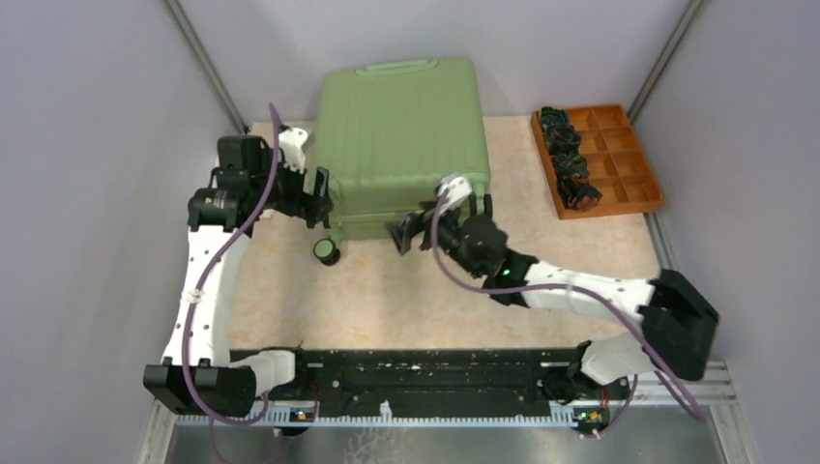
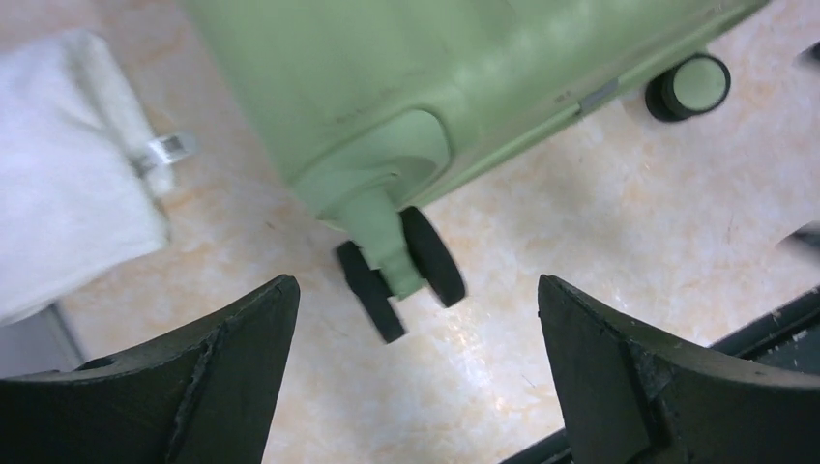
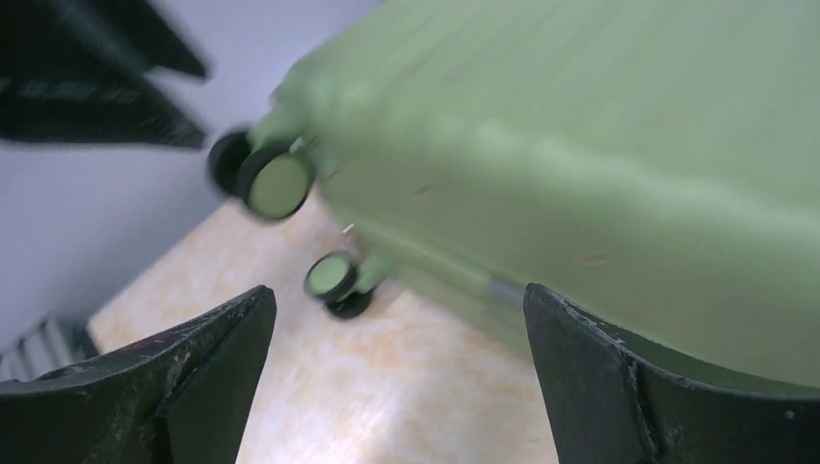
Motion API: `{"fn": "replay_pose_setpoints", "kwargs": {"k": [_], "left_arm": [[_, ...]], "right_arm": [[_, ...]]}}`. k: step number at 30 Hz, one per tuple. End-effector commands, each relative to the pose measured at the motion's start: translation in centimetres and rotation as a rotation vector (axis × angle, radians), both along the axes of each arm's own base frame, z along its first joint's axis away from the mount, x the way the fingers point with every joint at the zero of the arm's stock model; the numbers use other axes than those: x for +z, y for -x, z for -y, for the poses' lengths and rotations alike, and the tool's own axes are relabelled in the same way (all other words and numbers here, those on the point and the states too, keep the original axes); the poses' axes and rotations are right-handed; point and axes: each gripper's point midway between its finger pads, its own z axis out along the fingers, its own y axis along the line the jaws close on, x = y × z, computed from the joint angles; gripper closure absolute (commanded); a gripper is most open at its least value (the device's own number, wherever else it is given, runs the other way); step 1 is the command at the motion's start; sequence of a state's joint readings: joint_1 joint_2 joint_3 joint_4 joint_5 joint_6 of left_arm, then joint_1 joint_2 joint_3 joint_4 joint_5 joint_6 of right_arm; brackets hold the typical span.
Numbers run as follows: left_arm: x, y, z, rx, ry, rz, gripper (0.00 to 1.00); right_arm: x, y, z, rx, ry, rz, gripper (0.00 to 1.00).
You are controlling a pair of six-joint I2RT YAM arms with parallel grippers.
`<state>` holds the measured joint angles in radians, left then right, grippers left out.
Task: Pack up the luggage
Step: Zip the luggage at the center of the board.
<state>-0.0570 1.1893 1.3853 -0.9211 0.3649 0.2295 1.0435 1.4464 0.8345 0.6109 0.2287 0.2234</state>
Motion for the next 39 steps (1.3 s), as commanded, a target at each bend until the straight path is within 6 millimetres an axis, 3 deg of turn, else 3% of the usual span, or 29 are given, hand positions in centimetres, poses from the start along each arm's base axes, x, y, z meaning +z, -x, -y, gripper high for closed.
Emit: {"fn": "replay_pose_setpoints", "kwargs": {"k": [1,6,8,10,14,18,24,29,34,39], "left_arm": [[4.0,-1.5,-2.5,0.025,0.002,0.112,0.02],[5.1,-5.3,-7.5,0.170,-0.063,0.159,0.02],[4.1,-6.8,-9.8,0.251,-0.087,0.152,0.04],[1.8,-7.9,-11.2,0.308,-0.104,0.132,0.05],[-1.9,-9.0,-12.8,0.382,-0.140,0.134,0.10],[-5.2,-10.0,-13.5,0.395,-0.167,0.145,0.14],[-9.2,-12.6,-11.5,0.249,-0.136,0.217,0.15],[-11.3,-12.3,-8.3,0.062,-0.085,0.206,0.19],[-12.5,-9.5,-1.0,-0.260,-0.162,0.276,0.19],[-12.8,-5.0,7.8,-0.593,-0.178,0.290,0.18]], "right_arm": [[3.5,-3.2,8.3,-0.327,0.011,-0.116,0.01],[8.0,-6.1,15.8,-0.552,-0.001,-0.128,0.01],[8.6,-8.0,19.5,-0.647,-0.024,-0.150,0.01],[8.8,-9.7,21.9,-0.701,-0.038,-0.161,0.01],[6.9,-14.0,25.1,-0.768,-0.031,-0.249,0.01],[1.9,-18.8,26.2,-0.791,-0.003,-0.373,0.01],[-2.8,-25.4,24.9,-0.771,0.068,-0.487,0.04],[-5.7,-29.3,21.8,-0.640,0.095,-0.577,0.05],[-5.9,-31.2,18.4,-0.487,0.046,-0.586,0.06],[-4.2,-31.8,16.4,-0.372,0.010,-0.533,0.06]]}}
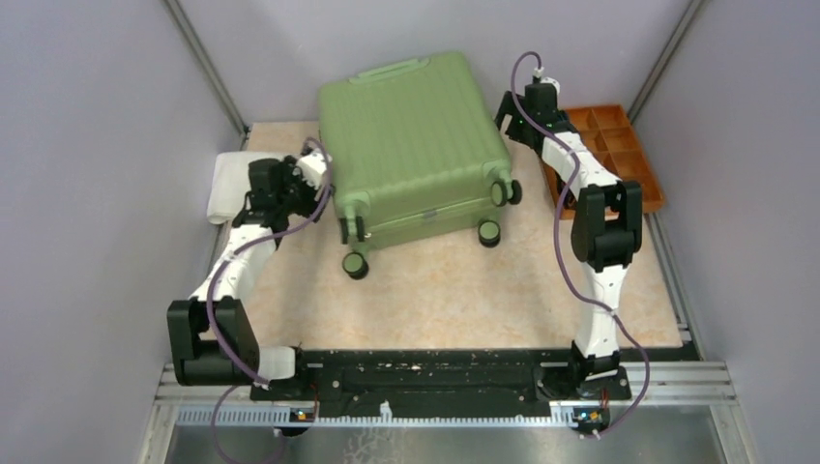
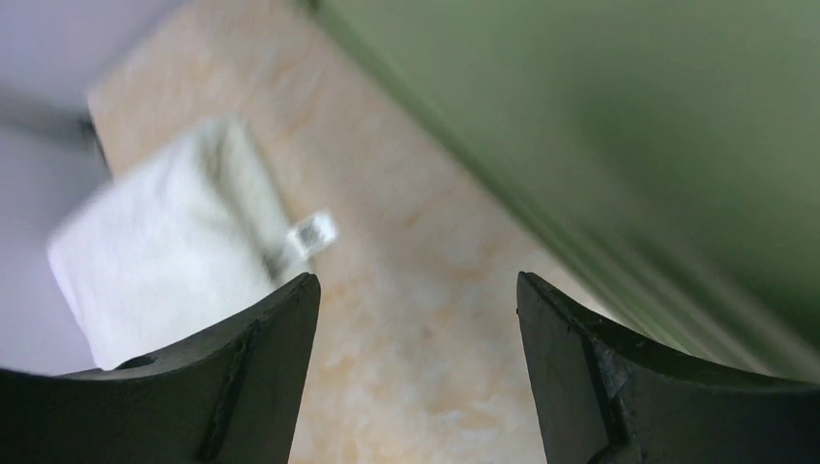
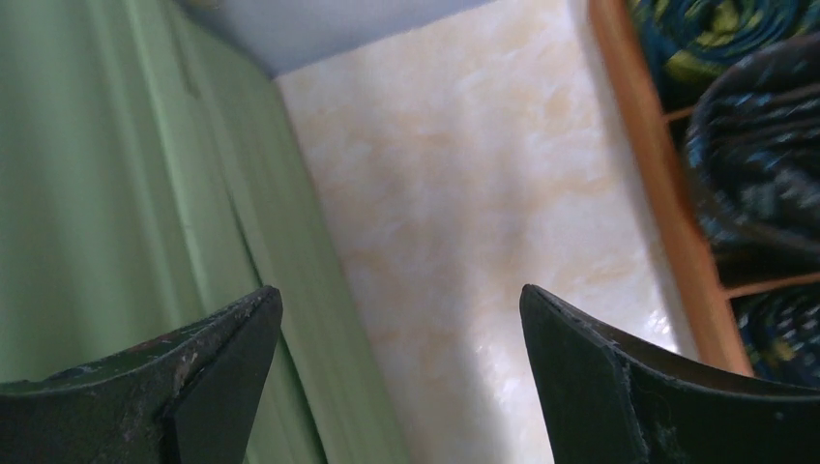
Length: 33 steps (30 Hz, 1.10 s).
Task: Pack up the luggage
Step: Zip the luggage at the center of the board.
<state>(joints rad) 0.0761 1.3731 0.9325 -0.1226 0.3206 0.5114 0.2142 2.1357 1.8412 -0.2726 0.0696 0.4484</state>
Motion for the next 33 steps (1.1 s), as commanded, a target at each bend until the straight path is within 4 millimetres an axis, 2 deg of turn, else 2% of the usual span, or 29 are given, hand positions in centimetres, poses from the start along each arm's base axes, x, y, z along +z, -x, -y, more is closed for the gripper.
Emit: {"fn": "replay_pose_setpoints", "kwargs": {"k": [1,5,7,10,12,14,15,18,20,22,24,25,26,28,29,31,33], "left_arm": [[-1.2,6.4,15.8,-0.636,-0.005,-0.056,0.19],[-1.4,10.5,21.2,-0.783,-0.020,-0.133,0.19],[-1.8,12.5,22.7,-0.824,-0.008,-0.192,0.19],[-1.7,14.1,23.1,-0.831,0.000,-0.289,0.19],[-1.8,14.9,22.3,-0.815,-0.019,-0.356,0.17],[-2.0,15.8,21.2,-0.797,-0.054,-0.420,0.14],[-2.0,16.4,20.5,-0.785,-0.074,-0.450,0.13],[0.4,16.5,18.7,-0.725,-0.101,-0.421,0.06],[2.8,15.7,17.3,-0.684,-0.097,-0.354,0.02],[5.1,14.1,15.1,-0.620,-0.074,-0.294,0.02],[7.2,11.6,11.7,-0.506,-0.045,-0.246,0.01],[7.9,10.4,10.1,-0.447,-0.041,-0.221,0.02],[8.3,9.1,8.4,-0.375,-0.039,-0.192,0.02],[8.8,6.6,5.4,-0.232,-0.031,-0.134,0.02],[9.0,5.3,4.1,-0.153,-0.019,-0.109,0.02],[8.7,2.9,1.1,0.008,0.019,-0.092,0.03],[8.1,0.9,-1.1,0.131,0.069,-0.099,0.05]], "right_arm": [[4.5,0.8,-9.6,0.328,-0.163,0.096,0.06],[4.9,1.6,-11.8,0.447,-0.195,0.110,0.06],[4.7,2.4,-13.6,0.517,-0.195,0.116,0.06],[4.2,3.6,-16.2,0.610,-0.179,0.113,0.05],[3.9,3.4,-16.8,0.619,-0.147,0.114,0.05],[4.7,2.2,-15.2,0.526,-0.078,0.135,0.01],[5.5,1.4,-13.7,0.458,-0.032,0.159,0.01],[9.3,-0.1,-7.6,0.230,0.090,0.229,0.01],[12.3,0.3,-2.8,0.077,0.123,0.254,0.01],[15.0,1.8,1.1,-0.044,0.136,0.280,0.01],[17.0,4.2,4.1,-0.129,0.138,0.299,0.01],[18.8,6.2,5.5,-0.166,0.137,0.327,0.01],[19.3,7.7,6.1,-0.175,0.138,0.336,0.01],[19.4,10.9,6.2,-0.151,0.117,0.349,0.01],[17.6,12.5,6.3,-0.148,0.099,0.316,0.01],[16.0,15.7,6.0,-0.122,0.040,0.285,0.01],[14.1,18.7,5.2,-0.085,-0.008,0.257,0.01]]}}
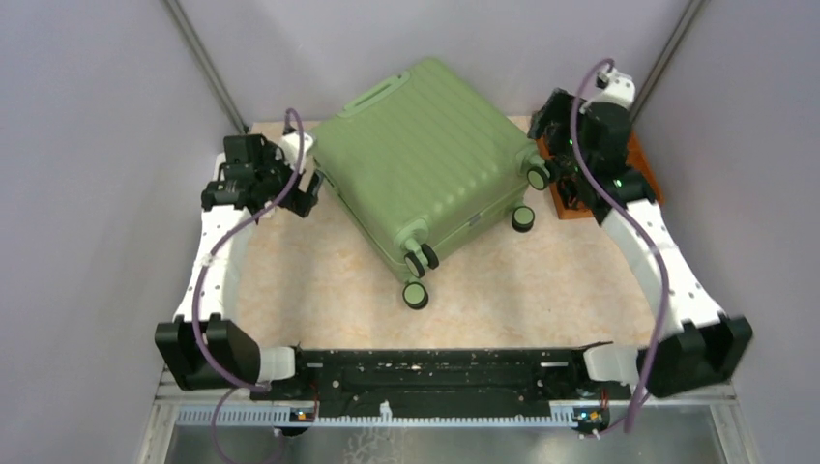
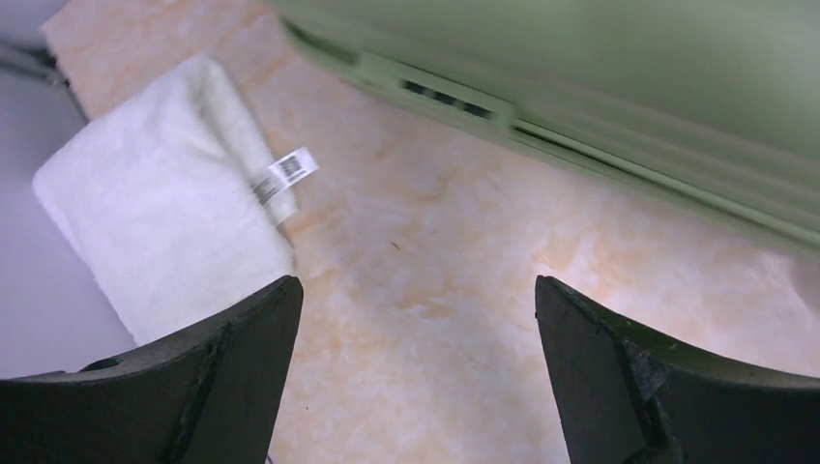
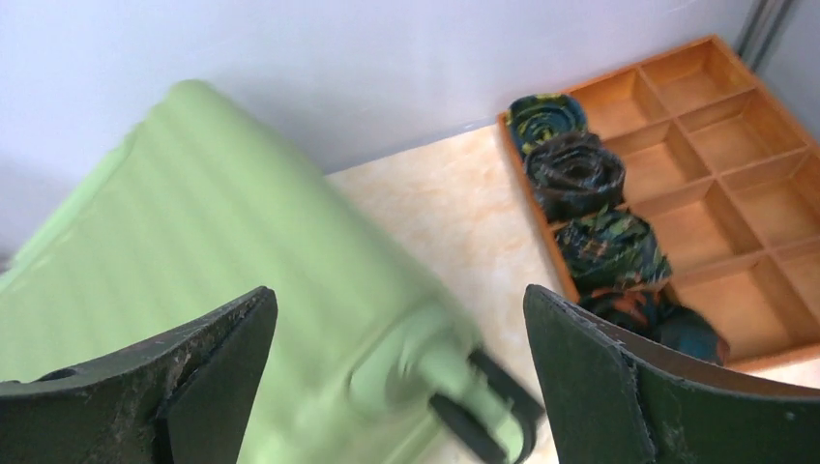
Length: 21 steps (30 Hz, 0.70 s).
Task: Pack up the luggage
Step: Zip the luggage at the center of the board.
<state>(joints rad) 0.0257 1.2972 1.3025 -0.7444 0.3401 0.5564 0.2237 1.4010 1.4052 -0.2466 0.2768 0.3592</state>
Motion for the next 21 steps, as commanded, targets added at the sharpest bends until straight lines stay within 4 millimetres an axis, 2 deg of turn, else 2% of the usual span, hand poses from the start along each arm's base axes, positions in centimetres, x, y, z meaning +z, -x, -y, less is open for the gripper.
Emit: {"fn": "replay_pose_setpoints", "kwargs": {"k": [1,4,5,9,11,13,15,18,21], "left_arm": [[0.1,-5.5,-4.6,0.287,0.081,0.060,0.06],[-1.7,-8.3,-6.9,0.411,0.124,0.044,0.08],[-3.1,-9.2,-7.4,0.441,0.122,0.021,0.08],[-5.2,-12.5,-9.5,0.568,0.119,0.035,0.09],[-6.0,-13.9,-9.8,0.588,0.128,0.042,0.09],[-6.7,-15.2,-10.0,0.603,0.145,0.044,0.09],[-7.2,-16.5,-10.0,0.610,0.161,0.051,0.09],[-7.6,-18.3,-10.8,0.654,0.170,0.083,0.09],[-7.1,-20.2,-11.5,0.679,0.232,0.159,0.09]], "right_arm": [[-5.0,5.7,-1.9,0.094,-0.109,-0.092,0.01],[-7.7,9.1,-3.3,0.169,-0.142,-0.160,0.01],[-8.4,10.1,-3.8,0.192,-0.147,-0.184,0.01],[-10.5,13.4,-7.4,0.311,-0.132,-0.264,0.02],[-11.7,14.6,-8.9,0.353,-0.121,-0.310,0.05],[-13.6,15.7,-9.7,0.373,-0.127,-0.365,0.12],[-15.5,16.2,-9.6,0.364,-0.127,-0.403,0.24],[-18.7,16.2,-8.8,0.310,-0.116,-0.448,0.31],[-20.9,14.9,-8.6,0.266,-0.104,-0.454,0.34]]}}
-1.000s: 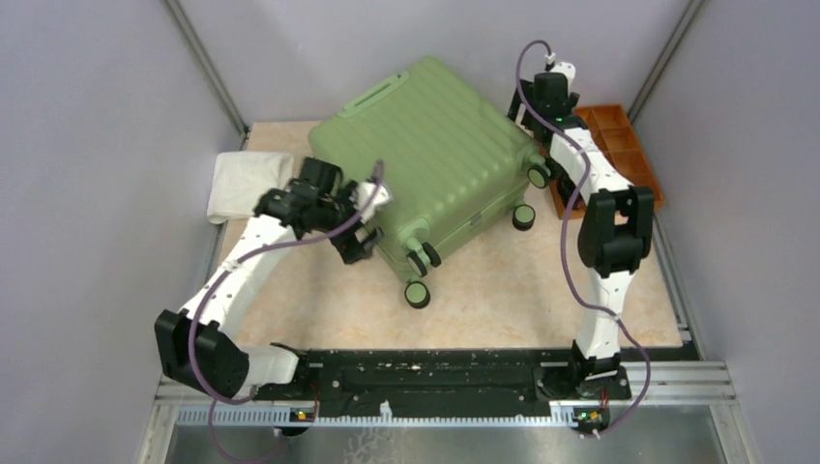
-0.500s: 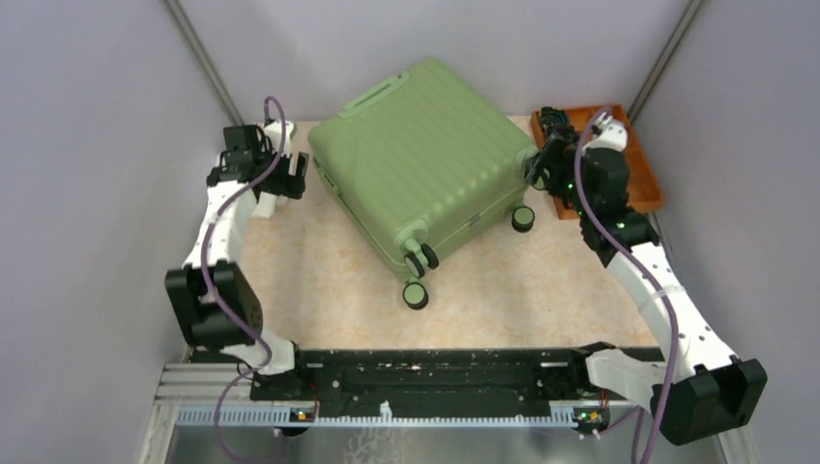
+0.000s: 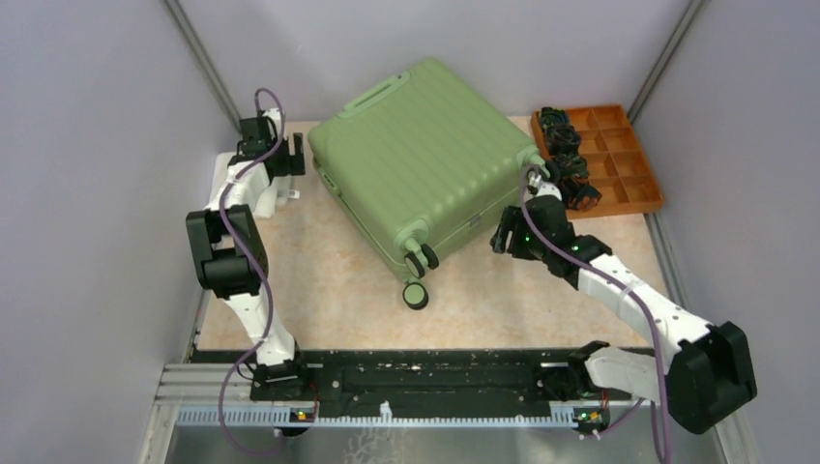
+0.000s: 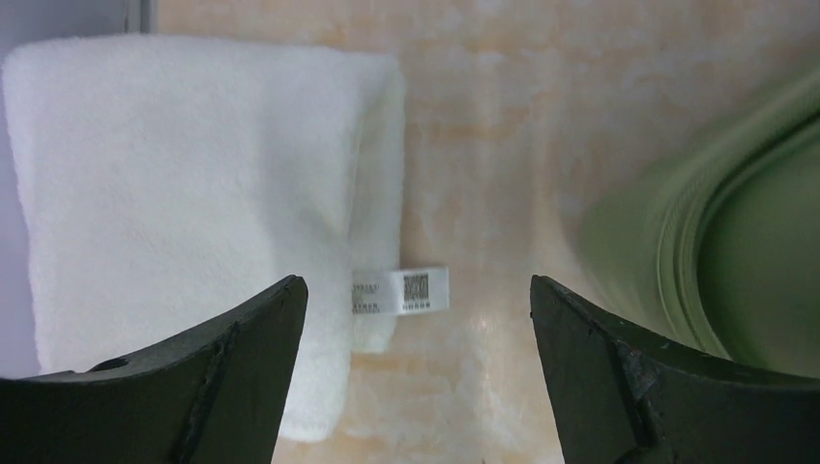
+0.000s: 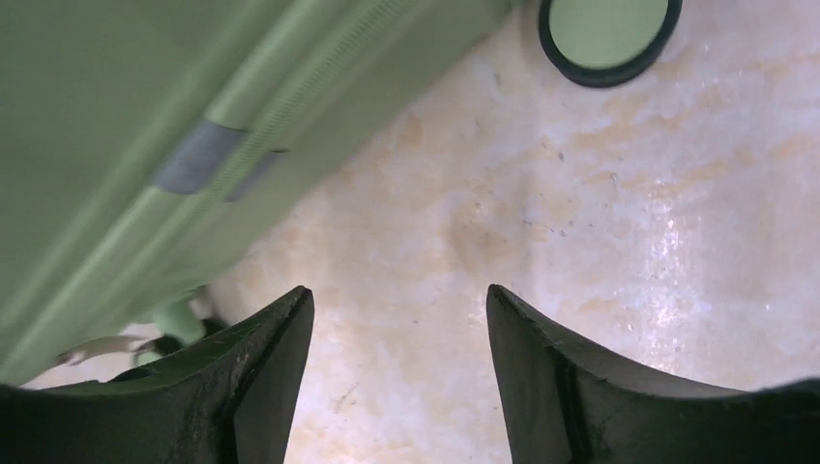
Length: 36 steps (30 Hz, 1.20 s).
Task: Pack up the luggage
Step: Zip the luggage at the center of the board.
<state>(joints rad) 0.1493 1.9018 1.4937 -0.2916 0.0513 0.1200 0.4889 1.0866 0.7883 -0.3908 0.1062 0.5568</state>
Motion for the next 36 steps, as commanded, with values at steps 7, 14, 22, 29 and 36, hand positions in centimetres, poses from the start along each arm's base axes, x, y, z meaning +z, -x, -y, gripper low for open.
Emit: {"fn": "replay_pose_setpoints", "kwargs": {"k": [7,14,22,29,36], "left_arm": [[2.0,-8.3,-0.6,0.038,0.094,0.193,0.10],[0.1,-10.5,2.9,-0.136,0.211,0.202,0.09],[0.2,-5.9,10.2,-0.540,0.409,0.189,0.12],[0.2,3.5,13.9,-0.865,0.407,0.154,0.15],[-1.7,11.5,14.9,-0.988,0.383,0.053,0.16]], "right_arm": [[-4.2,-6.5,0.0,-0.148,-0.001,0.033,0.43],[-5.3,-10.6,-0.2,-0.187,-0.071,0.075,0.43],[-4.9,-15.8,-2.5,-0.044,-0.080,0.117,0.28],[-3.7,-16.7,-5.7,0.136,-0.141,0.167,0.30],[-4.0,-14.9,-9.1,0.275,-0.189,0.165,0.31]]}}
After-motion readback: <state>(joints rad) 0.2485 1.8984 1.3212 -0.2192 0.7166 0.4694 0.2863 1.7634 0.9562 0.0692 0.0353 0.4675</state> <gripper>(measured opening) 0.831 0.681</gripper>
